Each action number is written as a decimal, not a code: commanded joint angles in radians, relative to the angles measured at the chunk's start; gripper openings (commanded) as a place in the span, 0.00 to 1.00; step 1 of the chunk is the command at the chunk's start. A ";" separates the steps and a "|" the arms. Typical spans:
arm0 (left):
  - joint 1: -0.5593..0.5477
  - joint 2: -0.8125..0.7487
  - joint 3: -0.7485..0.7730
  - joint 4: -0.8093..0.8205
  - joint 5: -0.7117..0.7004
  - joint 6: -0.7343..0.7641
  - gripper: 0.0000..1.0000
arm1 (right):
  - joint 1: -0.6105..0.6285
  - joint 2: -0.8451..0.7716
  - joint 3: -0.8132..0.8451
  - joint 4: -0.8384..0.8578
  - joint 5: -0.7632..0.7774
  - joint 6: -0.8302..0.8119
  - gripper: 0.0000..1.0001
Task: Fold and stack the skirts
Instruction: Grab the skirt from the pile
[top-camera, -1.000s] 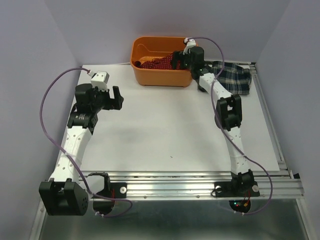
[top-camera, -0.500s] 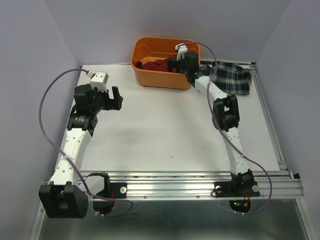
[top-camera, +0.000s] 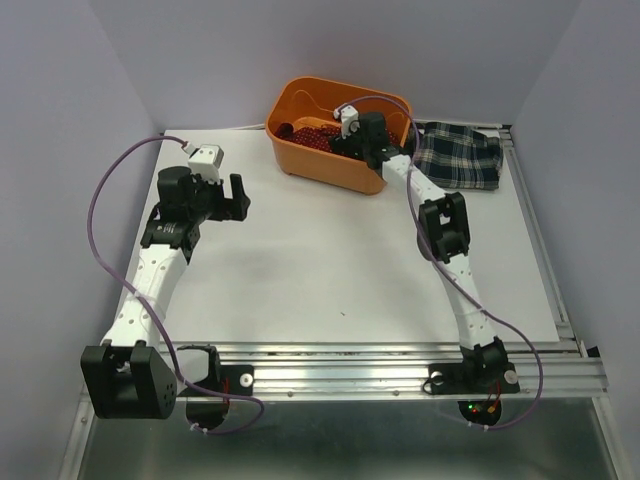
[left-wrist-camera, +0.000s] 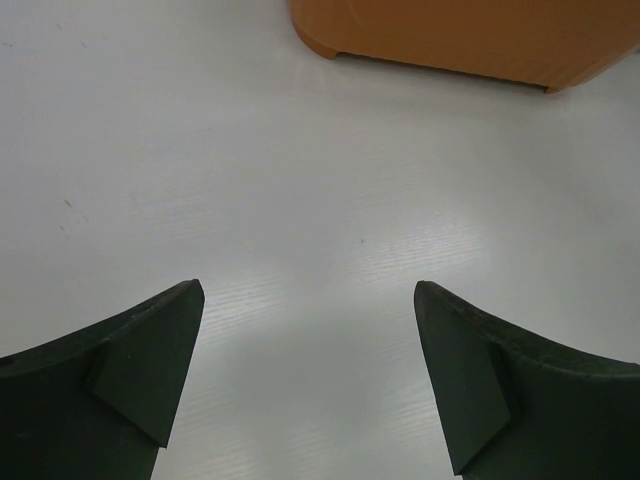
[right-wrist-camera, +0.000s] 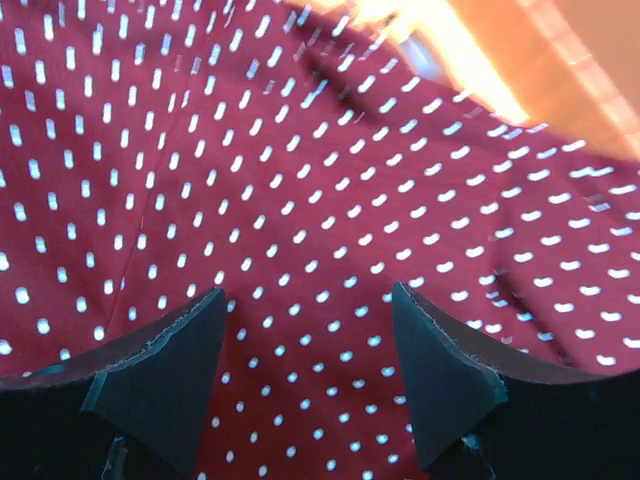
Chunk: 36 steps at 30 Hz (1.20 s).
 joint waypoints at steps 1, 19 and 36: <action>-0.004 -0.034 0.043 0.020 0.010 0.001 0.99 | 0.007 0.072 0.030 -0.116 -0.051 -0.066 0.72; -0.004 -0.057 0.031 0.013 0.010 0.012 0.99 | -0.002 -0.040 -0.007 0.296 0.116 -0.036 0.01; -0.004 -0.083 0.013 0.031 0.005 0.013 0.99 | -0.011 -0.331 -0.090 0.648 0.116 0.167 0.01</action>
